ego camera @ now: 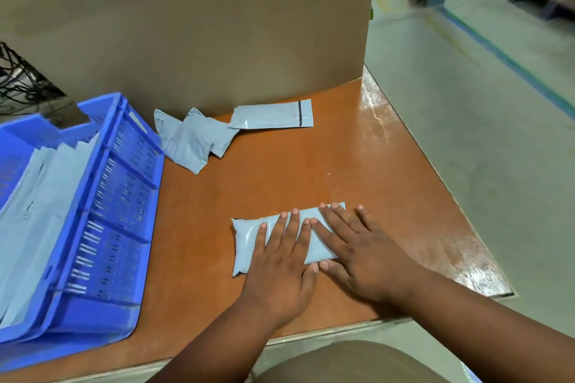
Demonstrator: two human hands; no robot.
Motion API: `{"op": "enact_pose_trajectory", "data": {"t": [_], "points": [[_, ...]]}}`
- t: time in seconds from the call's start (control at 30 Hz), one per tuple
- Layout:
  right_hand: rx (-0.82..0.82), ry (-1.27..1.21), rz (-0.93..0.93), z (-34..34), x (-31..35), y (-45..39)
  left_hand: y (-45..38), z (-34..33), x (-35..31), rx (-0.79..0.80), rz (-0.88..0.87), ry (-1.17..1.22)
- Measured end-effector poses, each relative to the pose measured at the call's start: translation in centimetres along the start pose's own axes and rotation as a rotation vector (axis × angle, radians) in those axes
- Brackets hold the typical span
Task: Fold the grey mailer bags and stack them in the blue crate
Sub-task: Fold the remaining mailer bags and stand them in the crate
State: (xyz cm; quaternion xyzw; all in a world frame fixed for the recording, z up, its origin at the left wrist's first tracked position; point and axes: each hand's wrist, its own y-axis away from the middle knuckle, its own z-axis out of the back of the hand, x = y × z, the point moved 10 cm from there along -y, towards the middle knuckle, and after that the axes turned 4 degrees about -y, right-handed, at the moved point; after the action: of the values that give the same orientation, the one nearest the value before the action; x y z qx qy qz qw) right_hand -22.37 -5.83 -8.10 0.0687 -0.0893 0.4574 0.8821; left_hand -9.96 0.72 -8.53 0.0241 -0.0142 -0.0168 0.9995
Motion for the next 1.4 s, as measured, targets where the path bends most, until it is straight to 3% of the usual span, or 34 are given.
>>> {"op": "enact_pose_trajectory", "data": {"t": [0.2, 0.33, 0.5, 0.73, 1.17, 1.3, 1.4], "points": [[0.009, -0.051, -0.029, 1.1, 0.3, -0.2, 0.5, 1.5, 0.9, 0.018, 0.018, 0.036], [-0.042, 0.002, 0.059, 3.0, 3.3, -2.1, 1.8, 3.1, 4.1, -0.046, 0.086, -0.019], [-0.037, 0.042, 0.188, 1.2, 8.0, -5.9, 3.4, 0.7, 7.9, -0.002, 0.189, 0.055], [-0.118, 0.085, 0.230, -0.3, 8.6, -6.4, 4.0, -1.2, 8.7, -0.005, 0.198, 0.020], [-0.059, -0.002, 0.203, -0.3, 8.4, -6.6, 4.3, -1.4, 8.8, 0.057, 0.213, 0.055], [-0.101, 0.010, 0.101, 2.4, 6.9, -7.4, 2.5, 2.6, 7.2, -0.108, 0.221, 0.143], [-0.048, 0.019, 0.075, 1.5, 6.0, -7.4, 0.6, 2.2, 4.9, -0.087, 0.166, 0.184]]}}
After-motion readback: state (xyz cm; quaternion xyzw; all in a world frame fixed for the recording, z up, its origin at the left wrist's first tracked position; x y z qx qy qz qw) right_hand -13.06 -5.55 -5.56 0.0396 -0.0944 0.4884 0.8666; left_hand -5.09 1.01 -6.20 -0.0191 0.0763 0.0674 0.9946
